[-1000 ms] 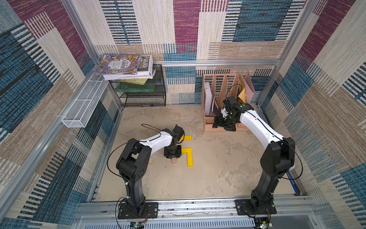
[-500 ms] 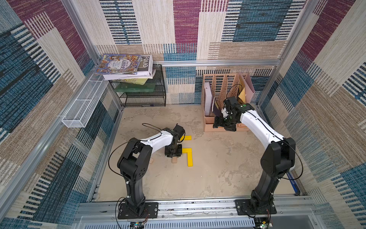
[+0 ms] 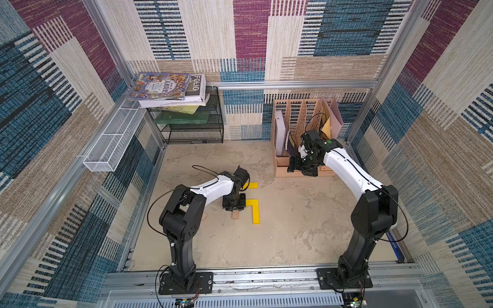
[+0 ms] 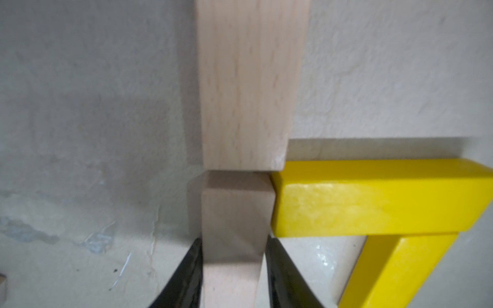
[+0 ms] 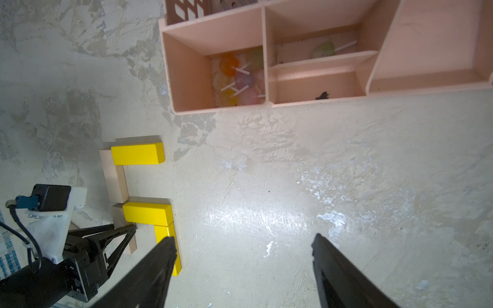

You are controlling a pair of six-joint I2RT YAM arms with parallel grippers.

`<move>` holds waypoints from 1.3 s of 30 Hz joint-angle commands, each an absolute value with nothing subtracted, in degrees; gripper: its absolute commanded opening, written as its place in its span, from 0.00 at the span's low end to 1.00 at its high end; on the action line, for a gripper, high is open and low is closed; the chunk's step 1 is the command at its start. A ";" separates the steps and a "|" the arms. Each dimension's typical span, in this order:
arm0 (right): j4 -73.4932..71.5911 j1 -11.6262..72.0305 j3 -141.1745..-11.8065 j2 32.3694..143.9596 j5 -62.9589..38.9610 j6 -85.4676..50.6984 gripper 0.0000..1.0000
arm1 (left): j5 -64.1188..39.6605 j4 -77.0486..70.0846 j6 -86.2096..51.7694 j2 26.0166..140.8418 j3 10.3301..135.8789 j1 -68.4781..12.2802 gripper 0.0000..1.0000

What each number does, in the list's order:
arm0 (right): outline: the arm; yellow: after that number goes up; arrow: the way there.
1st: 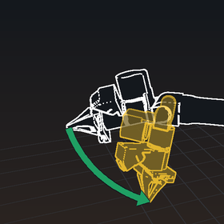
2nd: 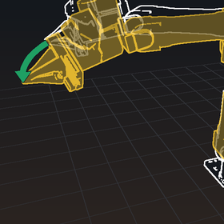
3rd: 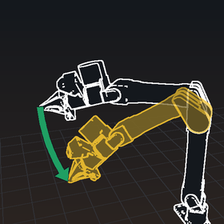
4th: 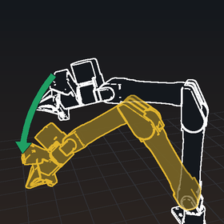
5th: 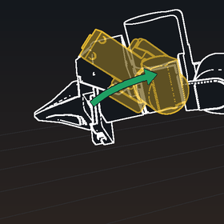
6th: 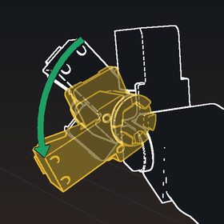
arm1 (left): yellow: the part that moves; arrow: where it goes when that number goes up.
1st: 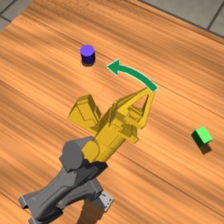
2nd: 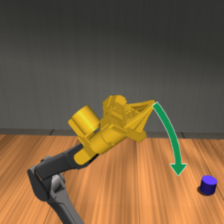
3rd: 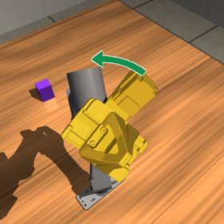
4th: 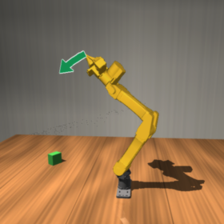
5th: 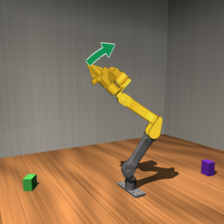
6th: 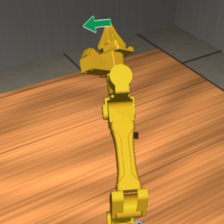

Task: Assemble the number 6 with building blocks
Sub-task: Assemble the building block at the center of the board.

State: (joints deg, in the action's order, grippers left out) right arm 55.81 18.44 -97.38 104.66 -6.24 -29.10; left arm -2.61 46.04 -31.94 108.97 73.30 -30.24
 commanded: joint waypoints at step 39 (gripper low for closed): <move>51.97 19.99 -109.42 109.52 -11.24 -19.36 0.99 | 3.10 58.57 -25.93 94.99 86.98 -27.83 0.46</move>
State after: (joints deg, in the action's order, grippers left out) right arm 54.39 19.75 -106.76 108.16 -7.57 -23.03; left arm 0.14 54.43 -27.77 97.91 84.68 -29.34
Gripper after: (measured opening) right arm 0.964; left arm 0.455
